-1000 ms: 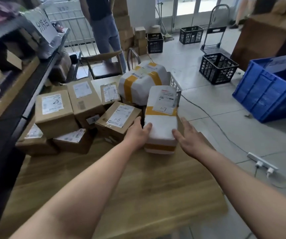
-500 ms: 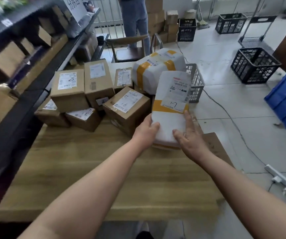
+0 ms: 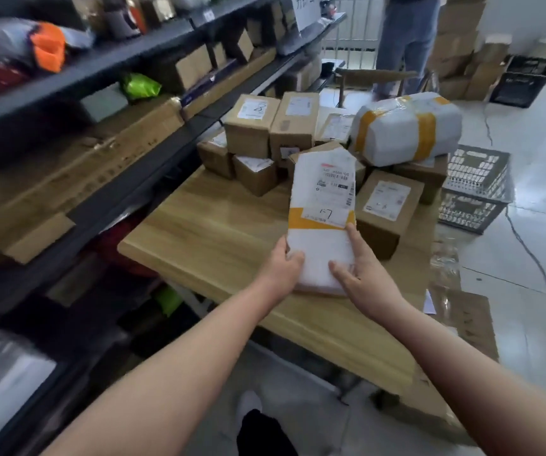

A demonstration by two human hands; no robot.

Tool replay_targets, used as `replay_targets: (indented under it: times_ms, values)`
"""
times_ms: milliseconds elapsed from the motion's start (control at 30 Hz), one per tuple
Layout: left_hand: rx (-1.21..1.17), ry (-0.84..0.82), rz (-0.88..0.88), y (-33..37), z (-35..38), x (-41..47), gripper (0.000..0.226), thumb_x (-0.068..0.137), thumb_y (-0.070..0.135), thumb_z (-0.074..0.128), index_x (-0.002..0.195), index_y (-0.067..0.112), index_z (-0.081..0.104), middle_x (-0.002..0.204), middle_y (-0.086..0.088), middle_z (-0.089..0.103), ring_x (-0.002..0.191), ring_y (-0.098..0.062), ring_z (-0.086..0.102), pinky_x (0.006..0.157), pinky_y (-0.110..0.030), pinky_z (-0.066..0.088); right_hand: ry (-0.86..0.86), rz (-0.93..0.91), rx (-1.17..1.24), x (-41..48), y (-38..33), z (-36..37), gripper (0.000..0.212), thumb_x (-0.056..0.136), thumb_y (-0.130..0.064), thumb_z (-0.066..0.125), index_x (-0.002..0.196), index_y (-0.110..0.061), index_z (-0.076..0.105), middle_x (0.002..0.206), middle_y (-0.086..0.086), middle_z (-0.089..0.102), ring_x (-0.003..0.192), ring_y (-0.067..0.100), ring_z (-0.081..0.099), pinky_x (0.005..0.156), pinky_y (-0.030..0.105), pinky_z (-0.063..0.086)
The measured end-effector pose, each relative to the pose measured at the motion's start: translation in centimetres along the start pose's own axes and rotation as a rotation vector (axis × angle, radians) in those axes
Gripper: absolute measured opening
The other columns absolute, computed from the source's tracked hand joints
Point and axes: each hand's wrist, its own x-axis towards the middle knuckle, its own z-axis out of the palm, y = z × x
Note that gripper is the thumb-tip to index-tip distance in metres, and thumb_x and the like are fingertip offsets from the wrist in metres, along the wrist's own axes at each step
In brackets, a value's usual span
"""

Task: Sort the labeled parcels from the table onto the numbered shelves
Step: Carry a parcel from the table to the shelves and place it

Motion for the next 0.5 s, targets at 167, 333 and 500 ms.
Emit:
replay_targets:
  times_ms: [167, 333, 500]
  values:
    - [0.021, 0.2, -0.144, -3.1, -4.7, -5.4, 0.035, 0.097, 0.025, 0.044, 0.132, 0.023, 0.047, 0.119, 0.002, 0.059, 0.113, -0.022, 0.056, 0.102, -0.037, 0.045, -0.202, -0.094, -0.053, -1.6, -3.5, 4.8, 0.079, 0.094, -0.038, 0.054, 0.152, -0.04, 0.002, 0.159, -0.005, 0.019, 0.133, 0.019, 0.041, 0.106, 0.04, 0.039]
    - [-0.018, 0.436, -0.235, -7.6, -10.4, -12.4, 0.047, 0.091, 0.032, 0.047, 0.138, 0.031, 0.043, 0.131, 0.002, 0.058, 0.12, -0.022, 0.054, 0.105, -0.036, 0.041, -0.401, -0.226, -0.118, -4.9, -8.2, 11.4, 0.077, 0.095, -0.039, 0.053, 0.153, -0.037, 0.002, 0.159, -0.004, 0.019, 0.129, 0.021, 0.045, 0.1, 0.034, 0.04]
    - [-0.088, 0.593, -0.302, -11.6, -15.6, -20.4, 0.051, 0.098, 0.021, 0.045, 0.146, 0.032, 0.035, 0.131, 0.006, 0.054, 0.119, -0.017, 0.051, 0.096, -0.025, 0.038, -0.579, -0.351, -0.167, -9.8, -12.8, 17.6, 0.075, 0.096, -0.038, 0.051, 0.154, -0.034, 0.004, 0.156, -0.007, 0.025, 0.112, 0.013, 0.049, 0.085, 0.027, 0.04]
